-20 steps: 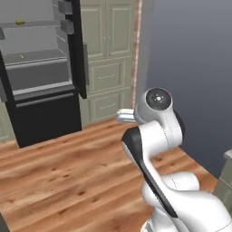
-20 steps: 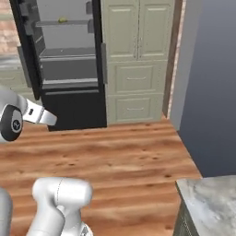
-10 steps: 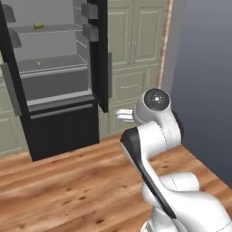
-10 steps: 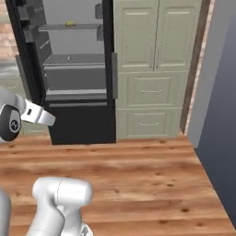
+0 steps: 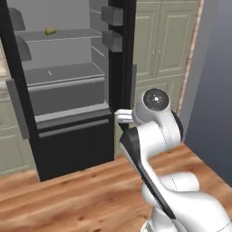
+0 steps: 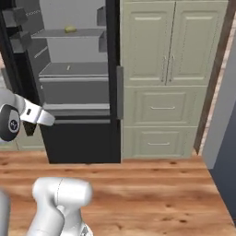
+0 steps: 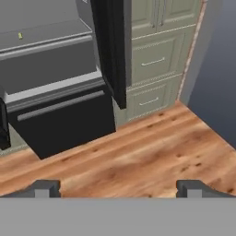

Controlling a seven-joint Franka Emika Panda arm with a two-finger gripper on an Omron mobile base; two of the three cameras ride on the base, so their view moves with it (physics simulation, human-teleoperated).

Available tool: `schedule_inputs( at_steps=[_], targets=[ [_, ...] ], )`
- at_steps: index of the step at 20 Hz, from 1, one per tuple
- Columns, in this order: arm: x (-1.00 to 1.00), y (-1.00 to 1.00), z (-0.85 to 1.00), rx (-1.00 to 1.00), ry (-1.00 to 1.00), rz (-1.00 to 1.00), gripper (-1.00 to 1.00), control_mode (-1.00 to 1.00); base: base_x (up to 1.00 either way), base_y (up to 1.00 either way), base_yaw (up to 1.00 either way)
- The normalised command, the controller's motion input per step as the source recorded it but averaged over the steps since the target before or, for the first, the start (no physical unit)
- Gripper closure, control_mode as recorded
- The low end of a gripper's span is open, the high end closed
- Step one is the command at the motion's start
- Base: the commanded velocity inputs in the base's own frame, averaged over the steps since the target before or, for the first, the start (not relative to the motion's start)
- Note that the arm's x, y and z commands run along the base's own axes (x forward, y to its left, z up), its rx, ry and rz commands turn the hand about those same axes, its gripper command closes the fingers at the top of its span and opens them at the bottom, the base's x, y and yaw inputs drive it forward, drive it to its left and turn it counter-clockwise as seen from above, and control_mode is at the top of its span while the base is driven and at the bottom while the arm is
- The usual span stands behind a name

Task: Pick the egg and butter from the fridge and place them by the bowl for mixing.

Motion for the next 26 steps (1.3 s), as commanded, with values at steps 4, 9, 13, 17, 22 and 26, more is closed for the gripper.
schedule_inputs(
  at_steps=[4, 9, 13, 17, 22, 26],
  targets=[
    [0.00, 0.00, 0.00, 0.00, 0.00, 0.00, -1.00, 1.00, 1.00, 0.17, 0.02],
    [0.00, 0.00, 0.00, 0.00, 0.00, 0.00, -1.00, 1.00, 1.00, 0.22, 0.00],
    [0.00, 0.00, 0.00, 0.00, 0.00, 0.00, -1.00, 1.00, 1.00, 0.61, -0.01],
    [0.00, 0.00, 0.00, 0.00, 0.00, 0.00, -1.00, 1.00, 1.00, 0.79, -0.17],
    [0.00, 0.00, 0.00, 0.00, 0.00, 0.00, -1.00, 1.00, 0.99, 0.10, -0.18],
    [0.00, 0.00, 0.00, 0.00, 0.00, 0.00, -1.00, 1.00, 0.95, 0.34, -0.10]
  ],
)
